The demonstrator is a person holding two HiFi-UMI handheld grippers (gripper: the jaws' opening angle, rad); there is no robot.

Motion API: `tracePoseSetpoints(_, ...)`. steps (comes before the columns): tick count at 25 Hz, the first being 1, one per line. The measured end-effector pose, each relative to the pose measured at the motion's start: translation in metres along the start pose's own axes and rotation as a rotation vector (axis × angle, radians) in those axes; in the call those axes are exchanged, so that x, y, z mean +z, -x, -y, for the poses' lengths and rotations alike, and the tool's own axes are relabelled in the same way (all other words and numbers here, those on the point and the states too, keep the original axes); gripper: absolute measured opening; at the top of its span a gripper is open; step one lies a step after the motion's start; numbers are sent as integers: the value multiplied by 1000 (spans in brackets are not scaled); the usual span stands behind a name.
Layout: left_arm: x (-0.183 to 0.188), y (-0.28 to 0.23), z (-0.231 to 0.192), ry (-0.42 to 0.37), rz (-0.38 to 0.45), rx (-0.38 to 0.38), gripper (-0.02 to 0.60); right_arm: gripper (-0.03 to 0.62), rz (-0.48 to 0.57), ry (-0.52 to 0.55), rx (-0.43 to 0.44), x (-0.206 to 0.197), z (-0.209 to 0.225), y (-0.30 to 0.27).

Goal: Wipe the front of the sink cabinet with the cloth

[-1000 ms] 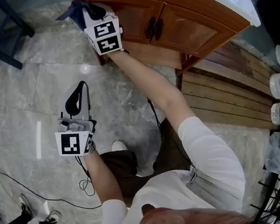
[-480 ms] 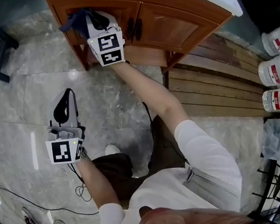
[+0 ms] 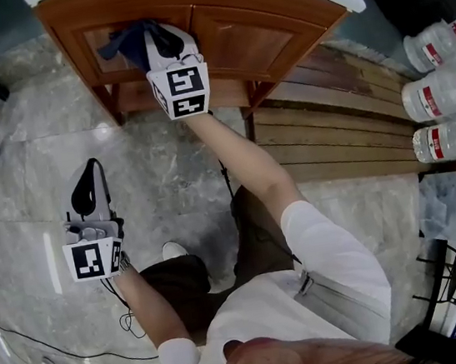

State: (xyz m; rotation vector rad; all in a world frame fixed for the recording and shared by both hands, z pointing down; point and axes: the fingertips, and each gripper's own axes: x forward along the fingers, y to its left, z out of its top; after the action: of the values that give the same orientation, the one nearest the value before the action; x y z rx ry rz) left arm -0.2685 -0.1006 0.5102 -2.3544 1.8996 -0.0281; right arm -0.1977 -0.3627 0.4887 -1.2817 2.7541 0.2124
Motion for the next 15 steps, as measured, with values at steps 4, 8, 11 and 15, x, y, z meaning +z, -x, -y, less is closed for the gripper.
tracePoseSetpoints(4,-3,-3,4,-3,-12,-13,2,41,25,17,-32,7,17,19)
tracePoseSetpoints(8,-3,-5,5,3,-4,-14,2,41,32,25,-63,10,40,36)
tracePoseSetpoints(11,-2,-5,7,3,-3,-18,2,41,32,19,-89,10,55,46)
tracePoseSetpoints(15,-4,-5,11,1,-12,-24,2,41,33,19,-121,10,76,61)
